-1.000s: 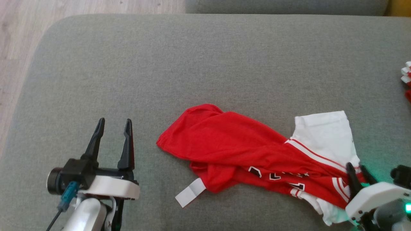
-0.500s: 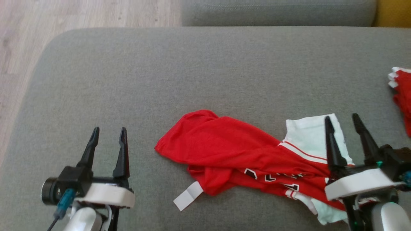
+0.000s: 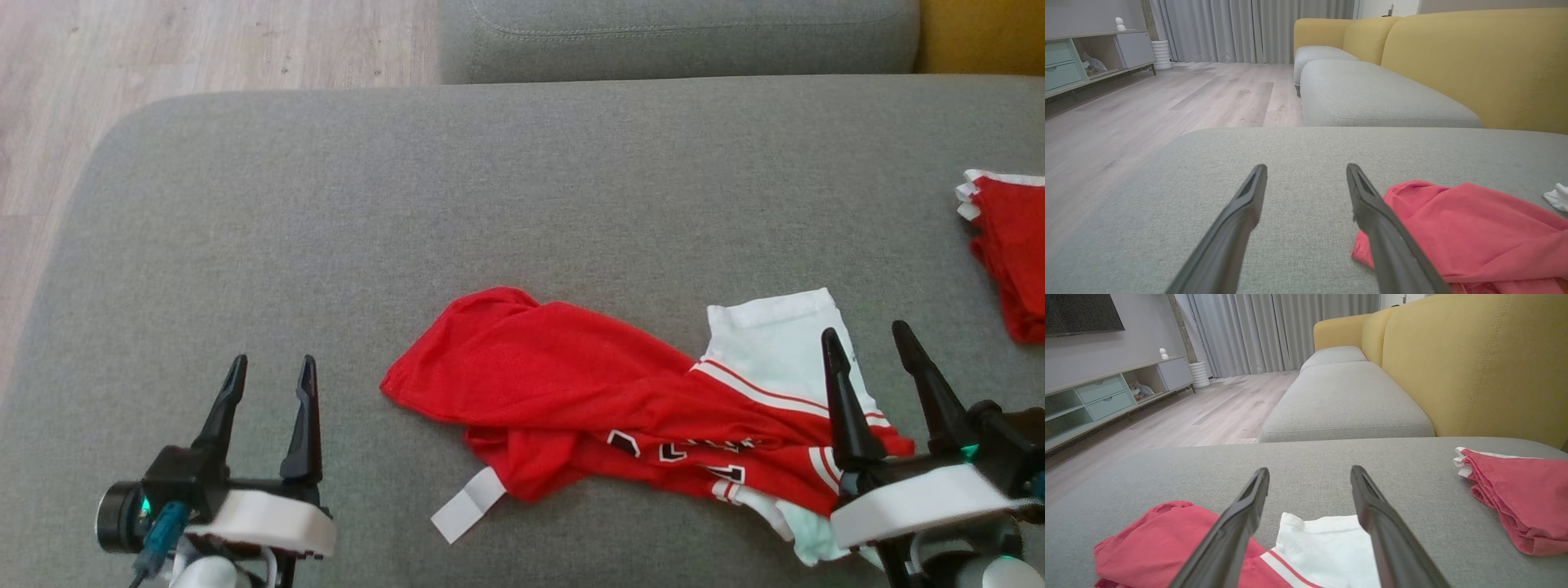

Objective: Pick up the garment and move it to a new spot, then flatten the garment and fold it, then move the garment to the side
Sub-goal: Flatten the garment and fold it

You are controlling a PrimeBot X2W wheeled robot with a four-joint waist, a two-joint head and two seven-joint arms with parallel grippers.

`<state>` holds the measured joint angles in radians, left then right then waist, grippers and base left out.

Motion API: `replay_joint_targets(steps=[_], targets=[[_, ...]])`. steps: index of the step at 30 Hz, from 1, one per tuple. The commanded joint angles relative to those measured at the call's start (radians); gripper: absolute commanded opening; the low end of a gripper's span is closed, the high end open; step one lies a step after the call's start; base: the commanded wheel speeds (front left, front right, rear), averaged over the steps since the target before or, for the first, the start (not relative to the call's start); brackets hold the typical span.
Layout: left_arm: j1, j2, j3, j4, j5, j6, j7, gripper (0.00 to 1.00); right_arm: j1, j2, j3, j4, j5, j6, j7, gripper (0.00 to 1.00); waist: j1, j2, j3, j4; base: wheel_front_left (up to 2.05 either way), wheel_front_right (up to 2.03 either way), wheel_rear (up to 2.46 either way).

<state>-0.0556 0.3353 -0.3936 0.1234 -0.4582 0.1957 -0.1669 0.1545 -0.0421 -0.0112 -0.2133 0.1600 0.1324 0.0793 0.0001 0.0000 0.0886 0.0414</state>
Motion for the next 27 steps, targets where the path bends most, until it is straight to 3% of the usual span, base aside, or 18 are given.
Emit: replay_joint_targets(steps=[1,9,18,27], targets=[[-0.035,0.031,0.039,-0.033,-0.009,0.01,0.003,1.0,-0.033,-0.008,0.021,-0.04,0.004,-0.002,0.001,1.0,-0.0001,0.0,0.002,-0.001,0.0,0.0,0.0],[-0.061,0.036,0.011,-0.037,-0.004,0.0,0.043,1.0,-0.05,-0.008,0.027,-0.035,0.022,-0.002,0.003,1.0,-0.0001,0.0,0.026,-0.009,0.0,0.0,0.0],[-0.176,0.005,-0.08,0.044,-0.061,-0.082,0.275,1.0,-0.084,-0.008,0.038,-0.012,0.046,-0.002,0.011,1.0,-0.0001,0.0,0.098,-0.023,0.0,0.0,0.0],[-0.243,-0.018,-0.13,0.174,-0.112,-0.125,0.447,1.0,-0.104,-0.008,0.042,0.022,0.066,-0.002,0.018,1.0,-0.0001,0.0,0.132,-0.036,0.0,0.0,0.0]])
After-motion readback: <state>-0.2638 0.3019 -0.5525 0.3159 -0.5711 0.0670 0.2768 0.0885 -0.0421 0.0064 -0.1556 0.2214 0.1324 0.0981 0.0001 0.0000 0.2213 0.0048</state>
